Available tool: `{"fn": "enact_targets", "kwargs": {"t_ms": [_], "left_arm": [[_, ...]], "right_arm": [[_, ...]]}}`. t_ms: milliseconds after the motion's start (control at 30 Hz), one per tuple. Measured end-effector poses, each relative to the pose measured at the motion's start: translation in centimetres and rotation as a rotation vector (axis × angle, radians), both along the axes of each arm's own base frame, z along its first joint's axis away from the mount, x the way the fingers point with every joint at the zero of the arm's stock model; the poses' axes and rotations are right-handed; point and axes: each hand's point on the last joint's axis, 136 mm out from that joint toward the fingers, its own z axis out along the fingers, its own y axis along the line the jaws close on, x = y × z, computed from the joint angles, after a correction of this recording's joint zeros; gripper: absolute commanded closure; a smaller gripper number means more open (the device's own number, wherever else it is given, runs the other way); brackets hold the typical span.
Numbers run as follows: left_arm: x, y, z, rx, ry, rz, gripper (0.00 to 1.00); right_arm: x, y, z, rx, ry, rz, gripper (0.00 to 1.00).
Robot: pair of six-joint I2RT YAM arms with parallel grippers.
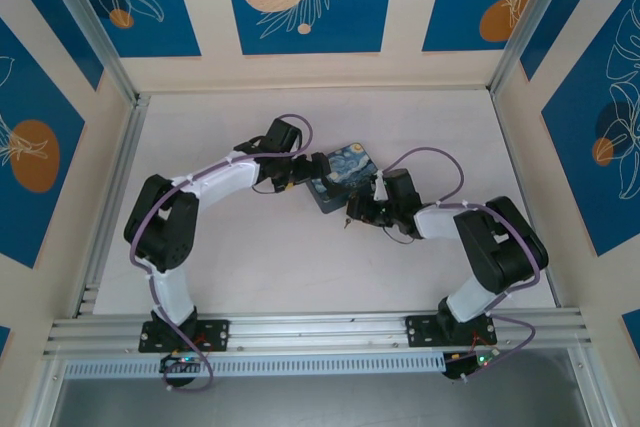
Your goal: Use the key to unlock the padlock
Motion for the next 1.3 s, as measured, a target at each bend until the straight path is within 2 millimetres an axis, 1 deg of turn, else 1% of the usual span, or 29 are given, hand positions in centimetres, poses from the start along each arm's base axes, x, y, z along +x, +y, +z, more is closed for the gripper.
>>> {"fn": "enact_targets", "kwargs": {"t_ms": [167,300,400,633,733,1033,1300], "left_arm": [[0.0,0.0,0.0,-0.001,0.000,0.000,0.00],[0.0,0.0,0.0,-0.001,0.000,0.000,0.00],[0.0,0.0,0.0,-0.001,0.000,0.000,0.00],[0.0,0.0,-0.1,0.001,0.000,0.000,0.00],[-0.2,0.3,-0.7,0.015,0.007,0.003,0.00],[-1.0,2.0,-2.4,0.111,0.013,-0.004,0.00],[-1.0,1.6,-2.4,0.150,-0.023,-0.025,0.00]], "right_arm": [[0.1,-0.1,-0.2,-0.017,-0.009,0.000,0.69],[0.1,-0.1,-0.5,-0.024,-0.007,0.000,0.80],[0.2,-0.2,-0.5,-0.025,-0.009,-0.002,0.87],[0.3,-0.2,-0.3,-0.018,-0.009,-0.013,0.95],[0.4,-0.4,-0.3,-0.007,0.004,-0.031,1.00],[0.3,-1.3,-0.3,0.073,0.060,-0.094,1.00],[0.0,-1.2,0.0,0.151,0.093,-0.120,1.00]]}}
